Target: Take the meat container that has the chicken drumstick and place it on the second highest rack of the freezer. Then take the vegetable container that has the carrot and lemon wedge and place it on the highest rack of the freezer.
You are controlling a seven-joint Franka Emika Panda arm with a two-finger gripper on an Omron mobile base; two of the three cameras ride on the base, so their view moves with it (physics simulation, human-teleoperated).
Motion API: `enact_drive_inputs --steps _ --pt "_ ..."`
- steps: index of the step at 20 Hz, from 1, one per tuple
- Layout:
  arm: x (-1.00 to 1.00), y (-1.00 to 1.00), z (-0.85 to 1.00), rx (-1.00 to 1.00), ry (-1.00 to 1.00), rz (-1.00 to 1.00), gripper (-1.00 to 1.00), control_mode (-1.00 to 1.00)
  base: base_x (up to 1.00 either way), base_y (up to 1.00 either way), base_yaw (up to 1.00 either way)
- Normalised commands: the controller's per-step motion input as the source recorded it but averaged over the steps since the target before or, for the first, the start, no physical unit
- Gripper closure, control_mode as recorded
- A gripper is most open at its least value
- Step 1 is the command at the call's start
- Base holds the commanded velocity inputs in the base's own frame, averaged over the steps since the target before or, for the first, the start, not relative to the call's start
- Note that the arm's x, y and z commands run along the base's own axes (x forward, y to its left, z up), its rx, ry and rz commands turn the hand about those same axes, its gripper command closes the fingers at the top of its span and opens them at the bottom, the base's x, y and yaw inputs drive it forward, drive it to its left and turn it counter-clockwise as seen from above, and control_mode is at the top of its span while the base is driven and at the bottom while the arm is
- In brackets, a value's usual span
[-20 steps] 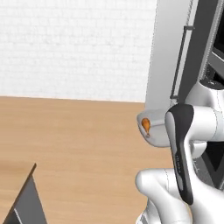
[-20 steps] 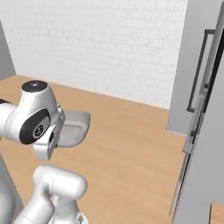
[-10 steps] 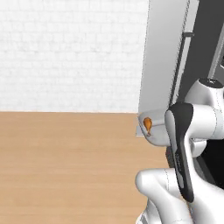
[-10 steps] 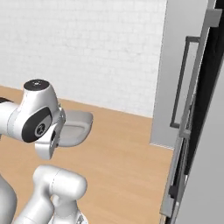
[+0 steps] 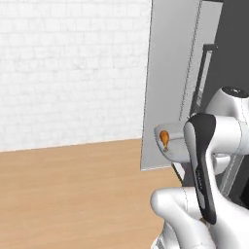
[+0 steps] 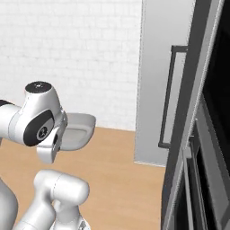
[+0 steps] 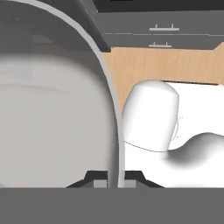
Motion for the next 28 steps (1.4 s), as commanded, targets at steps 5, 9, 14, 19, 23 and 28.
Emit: enact_drive_inputs --steps 5,9,14,19,23,28 --pt "0.0 0.0 0.0 0.0 0.0 0.0 1.0 1.0 0.9 0.83 -0.46" --pt "0.0 0.0 0.0 0.0 0.0 0.0 1.0 1.0 0.86 0.8 -0.58" --pt "0.0 0.0 0.0 0.0 0.0 0.0 1.0 1.0 0.7 0.68 -0.66" --pt "0.0 0.0 0.0 0.0 0.0 0.0 1.0 1.0 0.58 0.36 -0.67" --pt "0.0 0.0 0.0 0.0 0.0 0.0 1.0 1.0 0.48 0.4 -0.67" --pt "0.0 0.0 0.0 0.0 0.0 0.0 1.0 1.0 0.38 0.21 -0.49"
